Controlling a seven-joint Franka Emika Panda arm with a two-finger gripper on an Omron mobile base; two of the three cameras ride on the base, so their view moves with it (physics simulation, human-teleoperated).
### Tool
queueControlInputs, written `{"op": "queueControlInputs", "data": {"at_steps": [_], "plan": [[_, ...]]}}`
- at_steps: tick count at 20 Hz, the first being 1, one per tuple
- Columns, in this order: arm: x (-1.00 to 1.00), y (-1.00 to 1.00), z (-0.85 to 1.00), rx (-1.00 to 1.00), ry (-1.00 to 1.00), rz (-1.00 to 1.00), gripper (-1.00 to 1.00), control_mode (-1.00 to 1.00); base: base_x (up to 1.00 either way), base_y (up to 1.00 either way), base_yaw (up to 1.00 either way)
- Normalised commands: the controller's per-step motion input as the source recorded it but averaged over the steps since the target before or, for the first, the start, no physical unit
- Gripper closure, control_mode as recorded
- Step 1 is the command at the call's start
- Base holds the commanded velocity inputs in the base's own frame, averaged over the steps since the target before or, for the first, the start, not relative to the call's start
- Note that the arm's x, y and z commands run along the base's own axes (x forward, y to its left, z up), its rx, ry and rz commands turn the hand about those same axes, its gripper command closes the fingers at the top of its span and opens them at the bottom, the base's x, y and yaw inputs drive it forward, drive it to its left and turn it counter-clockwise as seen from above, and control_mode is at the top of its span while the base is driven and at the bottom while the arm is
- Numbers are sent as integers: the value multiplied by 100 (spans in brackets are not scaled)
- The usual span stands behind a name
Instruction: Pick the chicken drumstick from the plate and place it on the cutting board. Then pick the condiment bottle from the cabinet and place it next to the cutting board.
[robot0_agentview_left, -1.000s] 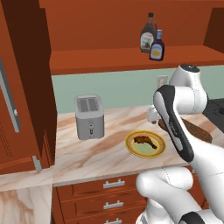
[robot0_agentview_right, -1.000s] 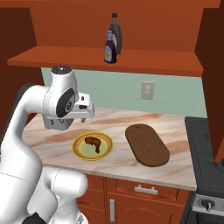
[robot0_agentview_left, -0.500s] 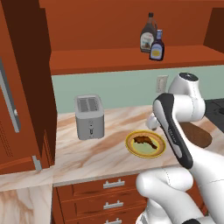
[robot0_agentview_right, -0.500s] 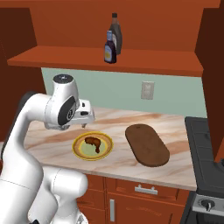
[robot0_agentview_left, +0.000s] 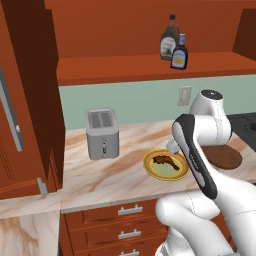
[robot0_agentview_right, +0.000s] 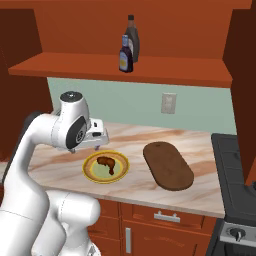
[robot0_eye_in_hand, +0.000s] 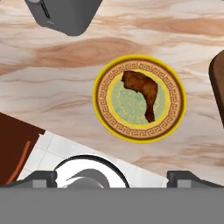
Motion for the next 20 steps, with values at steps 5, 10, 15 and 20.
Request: {"op": "queueControlInputs", "data": {"at_steps": [5,10,15,20], "plan": [[0,-11,-23,-1,0,0,-100,-100,0,0,0],[0,-12,-25,0,0,0,-100,-100,0,0,0],[10,-7,-21,0,-1,0,-100,-100,0,0,0],[20,-2,-17,0,-3,0,-100,-100,0,0,0]]}}
